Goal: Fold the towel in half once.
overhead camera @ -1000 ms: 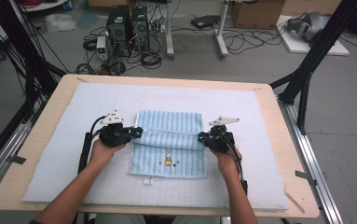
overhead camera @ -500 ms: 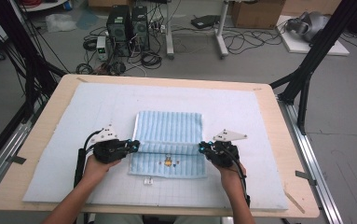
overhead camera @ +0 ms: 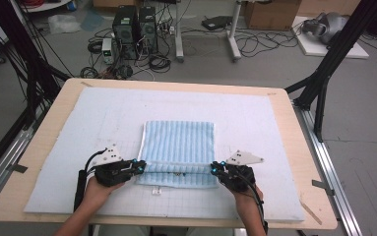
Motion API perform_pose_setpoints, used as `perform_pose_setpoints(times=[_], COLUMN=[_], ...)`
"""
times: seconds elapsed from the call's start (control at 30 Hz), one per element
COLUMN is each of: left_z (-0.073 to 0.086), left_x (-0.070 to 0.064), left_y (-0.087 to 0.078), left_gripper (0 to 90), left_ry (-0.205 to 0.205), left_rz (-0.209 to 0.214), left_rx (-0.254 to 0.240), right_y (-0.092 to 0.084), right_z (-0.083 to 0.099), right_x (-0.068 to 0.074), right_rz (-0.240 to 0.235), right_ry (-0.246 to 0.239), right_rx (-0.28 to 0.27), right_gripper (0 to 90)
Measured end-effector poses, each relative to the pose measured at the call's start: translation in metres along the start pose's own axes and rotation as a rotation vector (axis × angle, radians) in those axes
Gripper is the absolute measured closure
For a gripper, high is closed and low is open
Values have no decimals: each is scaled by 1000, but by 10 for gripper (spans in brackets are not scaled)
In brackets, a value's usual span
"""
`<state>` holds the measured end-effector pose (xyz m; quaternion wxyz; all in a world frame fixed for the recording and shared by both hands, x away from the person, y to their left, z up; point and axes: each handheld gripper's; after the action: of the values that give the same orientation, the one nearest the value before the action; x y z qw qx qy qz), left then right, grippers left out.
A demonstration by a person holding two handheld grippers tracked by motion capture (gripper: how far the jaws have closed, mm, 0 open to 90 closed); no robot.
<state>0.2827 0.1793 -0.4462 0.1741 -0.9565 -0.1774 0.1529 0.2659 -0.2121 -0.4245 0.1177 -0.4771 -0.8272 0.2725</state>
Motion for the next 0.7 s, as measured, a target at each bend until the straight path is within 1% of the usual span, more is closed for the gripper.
perform_pose_setpoints(times=[0.03,0.07,0.1,0.13,0.17,0.2,0.23,0.27,0.33,0.37,0.4,0.47,0.5,0.57,0.6,0.7], left_z=[1,2,2,2,1,0,-2,-3,-6,-6,-7,-7,-7,-6,-5,-5], left_x=[-1,-1,-1,0,1,2,3,4,7,7,8,10,11,13,13,14], left_y=[1,1,1,-1,-3,-5,-9,-13,-19,-20,-21,-23,-23,-20,-18,-13], left_gripper=[809,765,700,673,620,555,543,544,543,544,548,553,556,561,562,566], left_ry=[-3,-24,-39,-53,-69,-91,-99,-100,-102,-105,-102,-108,-109,-112,-114,-116], left_rz=[2,-2,2,6,-6,-12,-19,-28,-34,-37,-39,-45,-47,-52,-53,-54], left_rx=[5,11,9,0,-14,-31,-55,-71,-102,-114,-122,-137,-131,-114,-97,-73], right_y=[-1,-3,-4,-4,-5,-6,-8,-12,-18,-19,-18,-11,-5,3,7,14], right_z=[1,2,3,4,6,6,7,6,3,2,2,4,5,7,7,11], right_x=[1,1,1,1,1,0,-1,-2,-4,-5,-5,-5,-3,1,4,13], right_rz=[1,5,3,-1,-12,-29,-44,-54,-48,-36,-30,-14,-13,-11,-16,-11], right_ry=[-2,-4,-5,-4,2,18,42,62,84,91,90,79,61,35,20,-56], right_rx=[3,6,8,9,13,14,2,-24,-72,-79,-75,-36,-12,18,42,109], right_gripper=[830,829,827,813,748,657,615,608,593,595,603,606,613,626,639,677])
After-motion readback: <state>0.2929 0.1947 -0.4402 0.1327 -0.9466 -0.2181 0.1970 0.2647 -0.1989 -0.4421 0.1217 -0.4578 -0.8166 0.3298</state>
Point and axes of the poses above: each handheld gripper's, and its own axes: y roughly forward along the jaws, z roughly out of its underside, x roughly to its left, and after that the axes turned 12 degrees about z, right-handed
